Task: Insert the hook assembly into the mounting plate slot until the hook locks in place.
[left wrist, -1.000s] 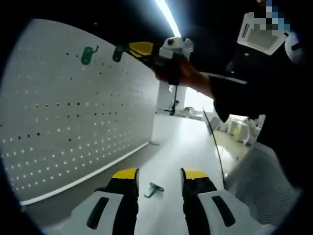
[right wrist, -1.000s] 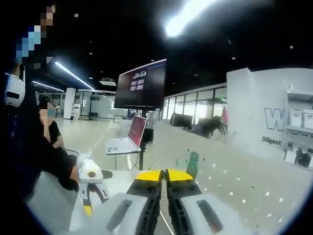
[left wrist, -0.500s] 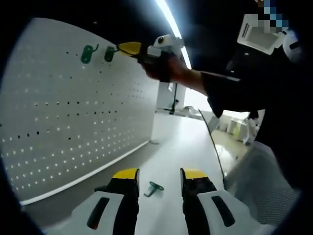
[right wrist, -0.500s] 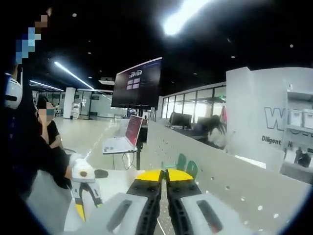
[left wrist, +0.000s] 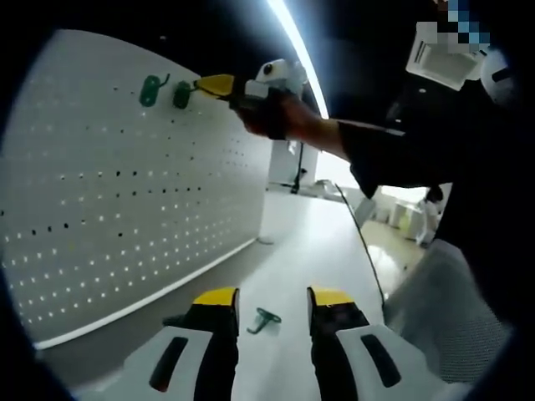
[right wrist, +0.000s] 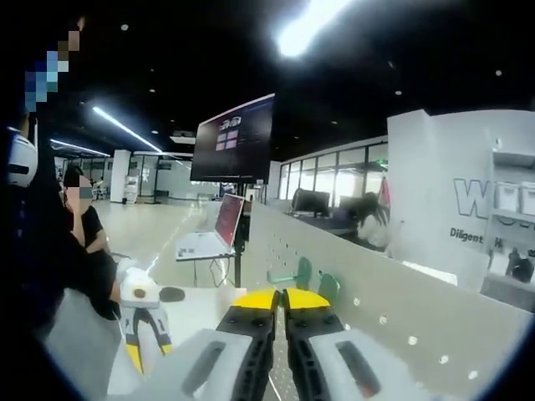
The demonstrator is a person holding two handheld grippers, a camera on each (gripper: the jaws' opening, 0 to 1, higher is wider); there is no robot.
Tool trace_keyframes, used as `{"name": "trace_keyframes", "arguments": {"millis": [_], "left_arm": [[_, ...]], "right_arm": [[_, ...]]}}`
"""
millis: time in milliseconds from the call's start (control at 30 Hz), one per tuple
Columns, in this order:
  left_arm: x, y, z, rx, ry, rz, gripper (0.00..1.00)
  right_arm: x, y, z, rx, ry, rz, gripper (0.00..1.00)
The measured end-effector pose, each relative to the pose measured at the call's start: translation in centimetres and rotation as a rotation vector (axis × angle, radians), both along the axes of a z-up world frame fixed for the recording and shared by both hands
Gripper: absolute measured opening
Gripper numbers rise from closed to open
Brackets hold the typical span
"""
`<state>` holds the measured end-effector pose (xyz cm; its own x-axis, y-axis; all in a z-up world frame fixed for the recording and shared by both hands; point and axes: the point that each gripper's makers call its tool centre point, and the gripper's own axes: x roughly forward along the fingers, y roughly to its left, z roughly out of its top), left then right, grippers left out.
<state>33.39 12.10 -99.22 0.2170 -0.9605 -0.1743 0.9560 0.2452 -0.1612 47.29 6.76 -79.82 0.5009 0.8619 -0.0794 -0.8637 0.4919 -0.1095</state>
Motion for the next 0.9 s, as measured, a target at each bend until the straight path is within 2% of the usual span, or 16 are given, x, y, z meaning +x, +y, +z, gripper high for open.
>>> {"name": "trace_keyframes", "arguments": {"millis": [333,633,900], "left_arm": [[0.09,0.04,-0.02,0.002,-0.001,0.004,0.32],[0.15,0.10,0.07,0.002,-0.005,0.008,0.32],[0.05,0.01,0.06,0.004,-0.006,0.003,0.32]], "right_arm": [[0.35,-0.34,-0.06,0.000,0.003,-0.004,0.01],[0.55,-0.53,-0.83,-0.016,0.020,-0.014,0.01],[0.36,-0.80,-0.77,0.013,0.032,-0.025,0.03]]}}
